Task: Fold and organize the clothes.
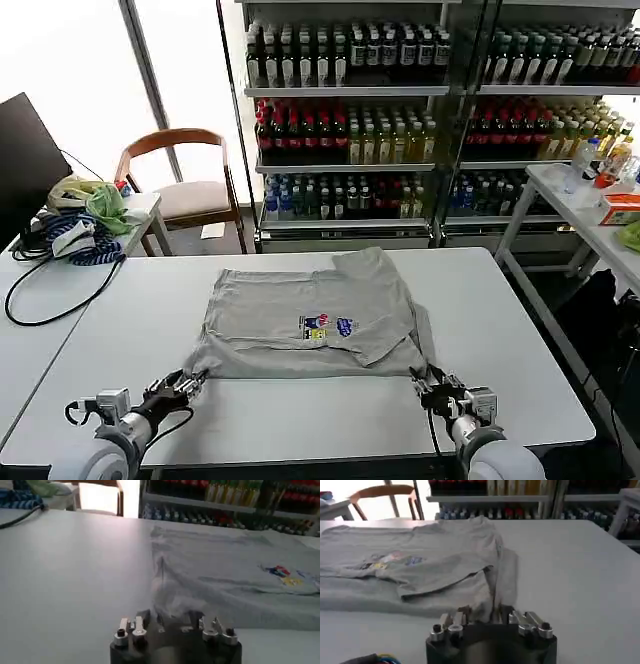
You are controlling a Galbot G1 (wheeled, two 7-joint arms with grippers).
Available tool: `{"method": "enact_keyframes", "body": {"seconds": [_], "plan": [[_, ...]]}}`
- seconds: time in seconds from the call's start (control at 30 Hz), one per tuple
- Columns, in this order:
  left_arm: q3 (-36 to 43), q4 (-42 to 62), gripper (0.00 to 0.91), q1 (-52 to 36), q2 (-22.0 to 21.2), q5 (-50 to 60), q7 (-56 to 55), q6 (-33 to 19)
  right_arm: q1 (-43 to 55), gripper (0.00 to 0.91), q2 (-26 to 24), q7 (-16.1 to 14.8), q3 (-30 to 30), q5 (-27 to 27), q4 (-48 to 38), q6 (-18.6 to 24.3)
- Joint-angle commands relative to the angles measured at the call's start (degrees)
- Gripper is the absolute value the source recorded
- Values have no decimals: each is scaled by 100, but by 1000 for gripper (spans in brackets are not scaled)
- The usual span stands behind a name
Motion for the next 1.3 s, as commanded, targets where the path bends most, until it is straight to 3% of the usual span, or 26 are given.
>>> {"method": "enact_keyframes", "body": {"seconds": [0.03, 0.73, 1.3], "plan": [[-5, 13, 0, -2, -1, -6, 12, -85, -50, 0, 11, 0, 1, 44, -11, -8], [-355, -345, 0, 550, -15, -10, 116, -183, -382, 0, -131, -108, -66, 91, 351, 96], [-1508, -1424, 0, 2121, -317, 119, 132, 168, -2141, 0, -895, -258, 677, 237, 1428, 504]]}}
